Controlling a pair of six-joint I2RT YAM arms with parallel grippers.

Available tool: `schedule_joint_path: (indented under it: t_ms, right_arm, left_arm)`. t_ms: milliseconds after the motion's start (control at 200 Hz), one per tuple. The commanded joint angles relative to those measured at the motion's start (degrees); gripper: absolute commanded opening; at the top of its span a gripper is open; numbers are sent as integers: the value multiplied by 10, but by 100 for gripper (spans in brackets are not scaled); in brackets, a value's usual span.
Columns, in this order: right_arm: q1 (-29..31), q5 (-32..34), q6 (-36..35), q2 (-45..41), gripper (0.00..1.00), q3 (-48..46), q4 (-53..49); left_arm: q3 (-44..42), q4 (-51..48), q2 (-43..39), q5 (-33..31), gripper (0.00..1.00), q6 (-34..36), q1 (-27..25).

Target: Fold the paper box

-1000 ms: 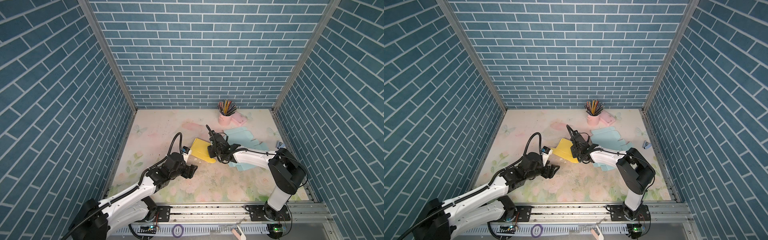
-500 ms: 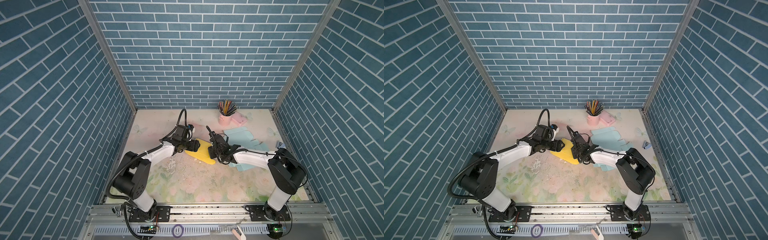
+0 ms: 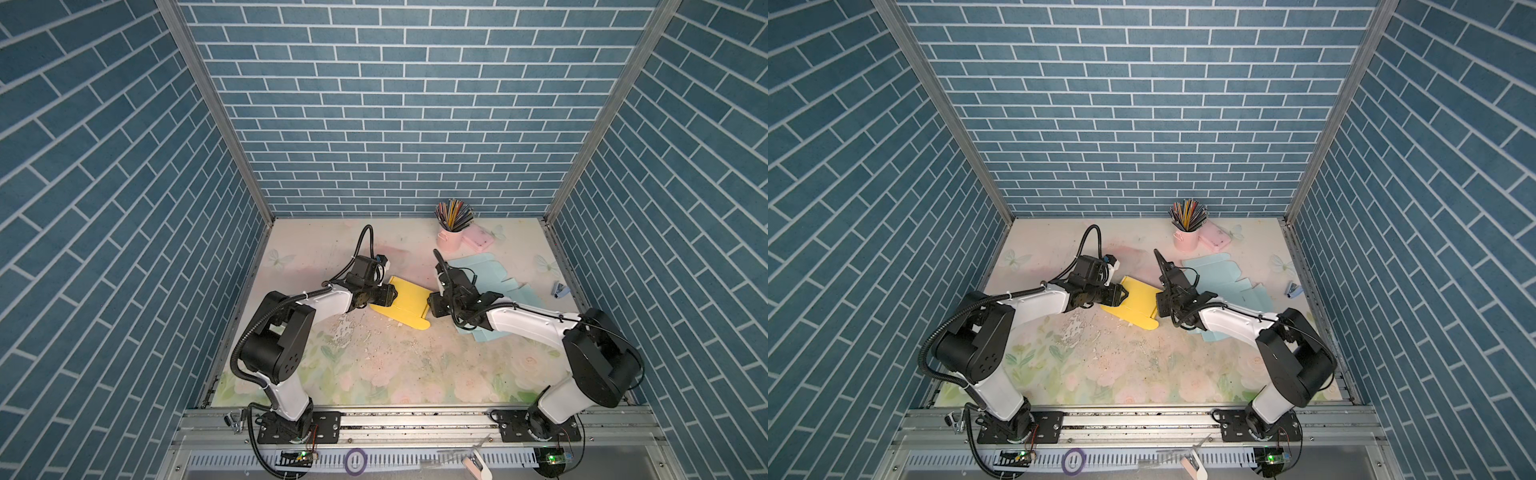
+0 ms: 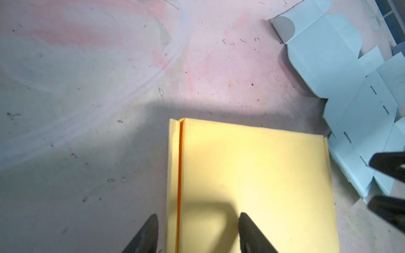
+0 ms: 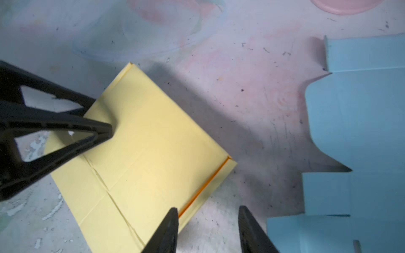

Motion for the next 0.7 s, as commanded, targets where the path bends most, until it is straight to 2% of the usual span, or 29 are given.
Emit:
schedule_joint_path:
  t_ms: [0, 270, 505, 695]
  right_arm:
    - [-26, -90, 70, -13, 48, -20, 35]
    - [-42, -177, 89, 51, 48, 2, 101]
    - [-41, -202, 76, 122, 41, 47, 105]
    - [-38, -196, 54, 164, 40, 87, 84]
  left_arm:
    - [-31, 3, -16, -9, 57, -8, -1]
    - [-66, 16, -47, -20, 56, -28, -18]
    - [-82, 4, -86, -23, 52, -42, -31]
    - [-116, 7, -115, -34, 49, -72, -33]
